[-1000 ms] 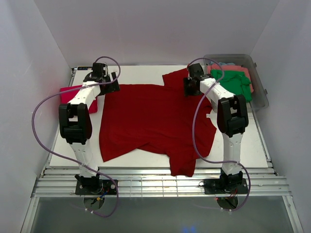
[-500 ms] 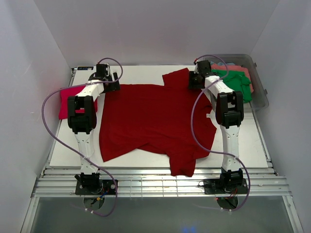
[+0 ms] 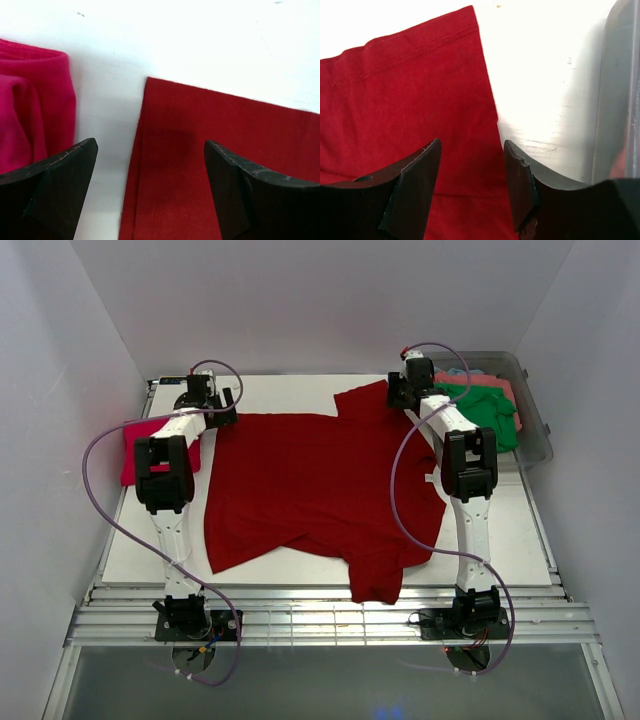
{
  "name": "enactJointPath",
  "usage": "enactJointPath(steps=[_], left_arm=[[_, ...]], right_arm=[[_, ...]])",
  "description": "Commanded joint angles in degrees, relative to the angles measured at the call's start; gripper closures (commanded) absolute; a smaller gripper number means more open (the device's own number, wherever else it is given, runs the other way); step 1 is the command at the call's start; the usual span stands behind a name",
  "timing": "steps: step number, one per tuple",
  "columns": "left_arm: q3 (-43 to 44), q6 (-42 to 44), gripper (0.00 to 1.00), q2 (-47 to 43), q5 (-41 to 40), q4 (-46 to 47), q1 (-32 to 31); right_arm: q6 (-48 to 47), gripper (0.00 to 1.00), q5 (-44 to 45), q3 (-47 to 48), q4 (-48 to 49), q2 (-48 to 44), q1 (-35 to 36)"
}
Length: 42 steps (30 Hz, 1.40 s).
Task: Fold and stack the t-shirts
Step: Flatten the tshirt out
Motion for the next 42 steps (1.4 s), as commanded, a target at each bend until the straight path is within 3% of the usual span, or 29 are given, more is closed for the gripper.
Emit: enactJointPath(steps=[1,16,20,28,36,42], left_arm=[[0.4,-0.8,0.02,-0.2,5.0,2.7,1.6],[3.3,-3.7,0.02,4.5,9.5,2.1,2.0],[2.7,-4.3,0.02,3.6,10.8,2.1,2.0],[3.0,-4.8,0.03,4.4,10.3,1.8,1.3],[7.1,-3.8,0.12,7.7,7.6,-0.7,-2.8],[8.4,-4.1,0.28,9.3,4.6,-2.0,-3.5]], right_arm=[[-1.2,0.4,4.0,-0.4,3.8,1.6,-0.6],[-1.3,0.44,0.4,7.8,-3.6,4.5,-0.6],[0.6,0.62,-1.7,8.0,-6.0,4.4,-0.6],[3.6,0.72,-6.0,4.7,-7.0,4.5,-0.6],[5.0,0.79,-9.0,1.1,-7.0,3.9,-0.6],[4.7,0.79,-9.6,-0.1,-6.8,2.1,-0.4]])
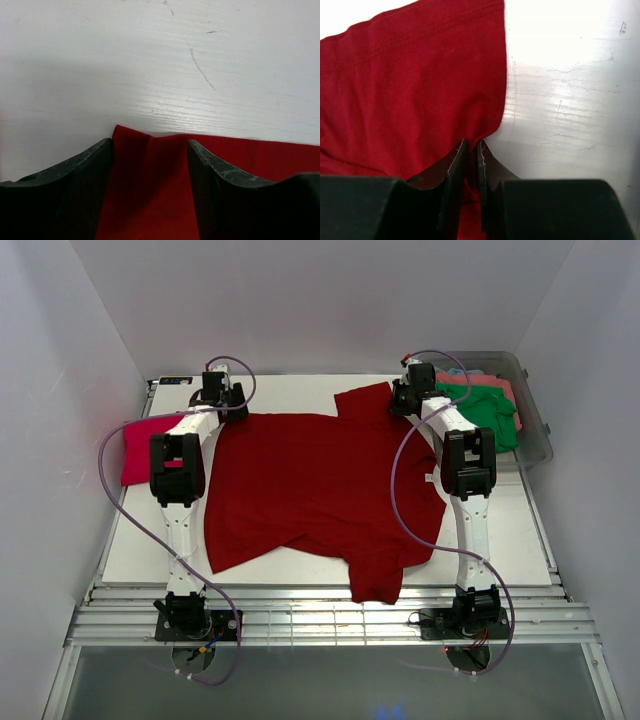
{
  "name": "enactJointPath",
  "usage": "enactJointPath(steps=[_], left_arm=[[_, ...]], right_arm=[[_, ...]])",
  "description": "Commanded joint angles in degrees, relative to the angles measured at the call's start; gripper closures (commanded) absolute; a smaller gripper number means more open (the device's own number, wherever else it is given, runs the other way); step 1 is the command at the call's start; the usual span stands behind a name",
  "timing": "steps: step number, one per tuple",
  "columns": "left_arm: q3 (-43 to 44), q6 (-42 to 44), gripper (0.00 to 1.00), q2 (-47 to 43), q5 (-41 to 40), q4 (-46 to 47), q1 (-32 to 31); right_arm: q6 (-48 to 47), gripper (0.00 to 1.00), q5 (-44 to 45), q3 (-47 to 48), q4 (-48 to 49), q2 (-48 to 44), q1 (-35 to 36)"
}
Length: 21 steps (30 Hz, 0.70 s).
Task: Fold and stack the t-shirts
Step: Flatten the tshirt out
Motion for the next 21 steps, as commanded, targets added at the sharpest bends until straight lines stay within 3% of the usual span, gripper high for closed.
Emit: enactJointPath(steps=[1,2,7,15,21], left_arm=[[0.3,-1.0,0.3,1.8,-0.9,-5.0,-0.6],[0.2,-1.1,0.35,1.8,-1.6,-5.1,-0.6],[-0.8,-1.6,0.37,0.7,-7.8,-6.0,-0.6],[1.0,-2.0,0.24,1.4,-13.4,-7.1,-0.4],[1.5,-2.1,0.24,1.6,-15.8,-7.2,-0.2]], right_arm=[[0.2,0.79,-1.6,-1.9,-3.9,-1.7,0.3],[0.1,0.8,-1.6,-2.2,-3.9,-2.0,0.4],[-0.9,0.79,-1.9,-2.8,-4.4,-2.9,0.5],[-2.0,0.8,-3.1,-3.5,-5.0,-2.9,0.9],[-2.9,0.8,-3.4,-4.4,-5.4,-3.0,1.1]])
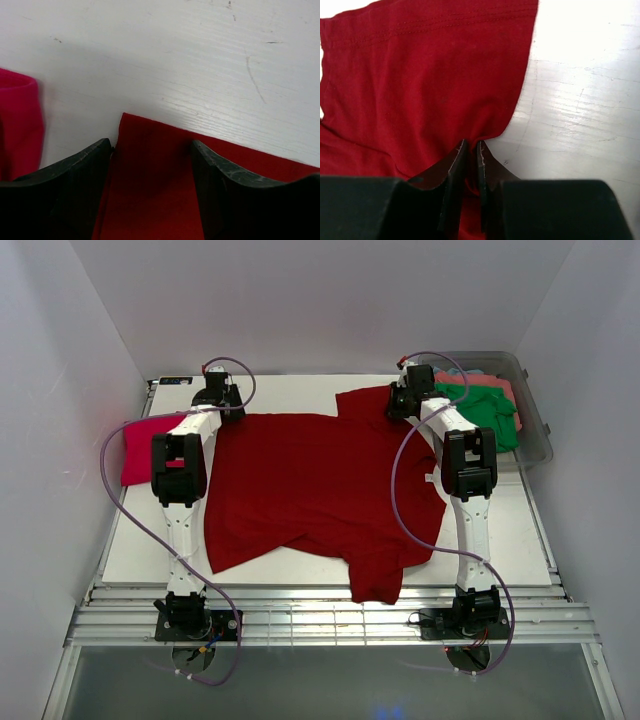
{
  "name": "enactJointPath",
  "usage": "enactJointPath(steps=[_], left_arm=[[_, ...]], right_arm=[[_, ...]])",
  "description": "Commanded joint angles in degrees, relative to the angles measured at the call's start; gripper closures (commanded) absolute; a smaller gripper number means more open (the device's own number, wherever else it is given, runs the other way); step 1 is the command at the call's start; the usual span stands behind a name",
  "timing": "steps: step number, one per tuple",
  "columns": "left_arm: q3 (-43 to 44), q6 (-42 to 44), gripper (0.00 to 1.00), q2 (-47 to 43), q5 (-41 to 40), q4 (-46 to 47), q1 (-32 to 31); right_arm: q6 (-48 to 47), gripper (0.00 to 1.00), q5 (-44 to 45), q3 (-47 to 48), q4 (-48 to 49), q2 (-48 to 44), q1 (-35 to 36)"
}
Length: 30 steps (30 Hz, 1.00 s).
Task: Fold and stack the t-shirts
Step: Flatten the tshirt out
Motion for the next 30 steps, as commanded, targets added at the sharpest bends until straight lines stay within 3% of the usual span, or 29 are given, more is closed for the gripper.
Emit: enactJointPath(steps=[1,7,9,12,18,21,22,24,30], left_arm=[[0.9,-0.8,0.25,1.6,-3.0,-4.7,0.8],[1.3,-1.2,0.3,2.8,-3.4,-4.7,1.1],[1.6,-1.2,0.38,3.6,-3.1,-4.8,1.2],[3.4,-1.2,0.6,5.3,-1.8,-5.1,1.2],[7.6,-1.4,0.63,8.8,-0.1,-5.7,1.2],[8.0,-1.5,0.74,9.6,-0.2,-5.7,1.2],[7.9,-1.4,0.86,9.6,-0.3,-5.7,1.2],[7.5,-1.8,1.0,9.3,-0.5,-5.8,1.2],[5.1,-3.0,1.0,5.1,-1.6,-4.4,1.2]], right_arm=[[-1.2,0.8,-1.0,-2.0,-4.7,-1.4,0.8],[-1.3,0.8,-1.0,-1.7,-4.9,-0.9,0.9],[-1.3,0.81,-1.0,-1.7,-4.9,-0.8,0.9],[-1.1,0.81,-1.4,-1.6,-4.7,-0.6,1.0],[-1.1,0.81,-1.7,-1.8,-4.5,-0.6,1.2],[-1.4,0.81,-1.4,-2.3,-4.9,-0.9,1.3],[-1.6,0.82,-0.8,-2.4,-4.9,-1.1,1.3],[-1.5,0.83,-0.3,-3.4,-3.9,-2.1,1.3],[-0.8,0.92,0.5,-3.1,-1.2,-4.0,1.3]])
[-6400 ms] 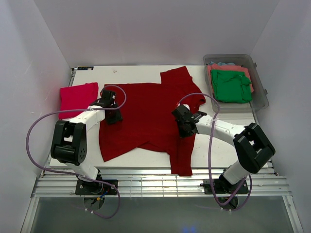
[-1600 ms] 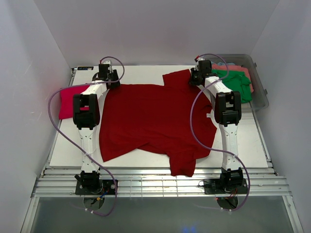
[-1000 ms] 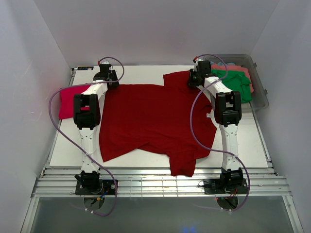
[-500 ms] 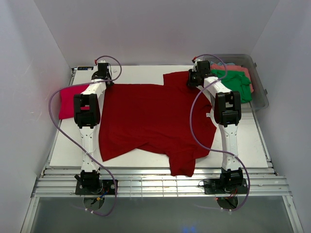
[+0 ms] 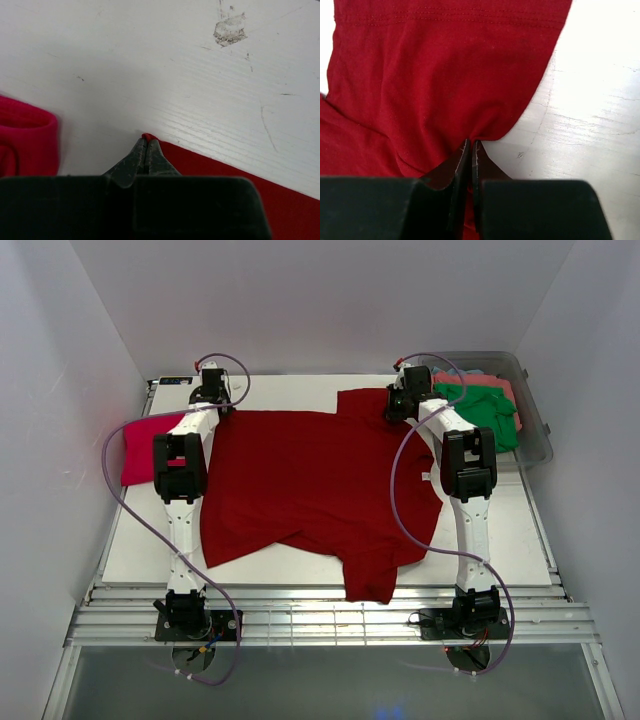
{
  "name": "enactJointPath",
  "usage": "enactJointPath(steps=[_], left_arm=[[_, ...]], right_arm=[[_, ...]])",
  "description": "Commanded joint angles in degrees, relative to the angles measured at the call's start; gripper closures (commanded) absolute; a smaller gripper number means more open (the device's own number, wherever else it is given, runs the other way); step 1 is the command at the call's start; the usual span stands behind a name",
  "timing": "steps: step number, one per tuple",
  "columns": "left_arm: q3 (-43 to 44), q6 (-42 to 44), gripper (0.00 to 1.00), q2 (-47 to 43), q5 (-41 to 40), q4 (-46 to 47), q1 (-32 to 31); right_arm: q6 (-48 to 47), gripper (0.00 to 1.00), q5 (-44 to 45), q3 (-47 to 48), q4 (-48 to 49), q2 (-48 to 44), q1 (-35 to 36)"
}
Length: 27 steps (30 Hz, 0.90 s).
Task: Fold and stack the t-shirts
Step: Flatten the tshirt out, then fold the tshirt
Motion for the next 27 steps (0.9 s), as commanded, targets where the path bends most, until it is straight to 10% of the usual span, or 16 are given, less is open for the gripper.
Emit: enactJointPath(steps=[1,27], left_arm=[[-4.2,-1.1,1.0,-1.6,0.5,-3.9,0.1],[-33.0,0.1,1.0,-30.5,-1.5,5.8,0.1]], right_arm=[[-0.3,0.92,0.6,-0.8,-1.2,-3.0,0.4],[0.1,0.92,-1.8,-33.0,6.2,-32.4,0.4]])
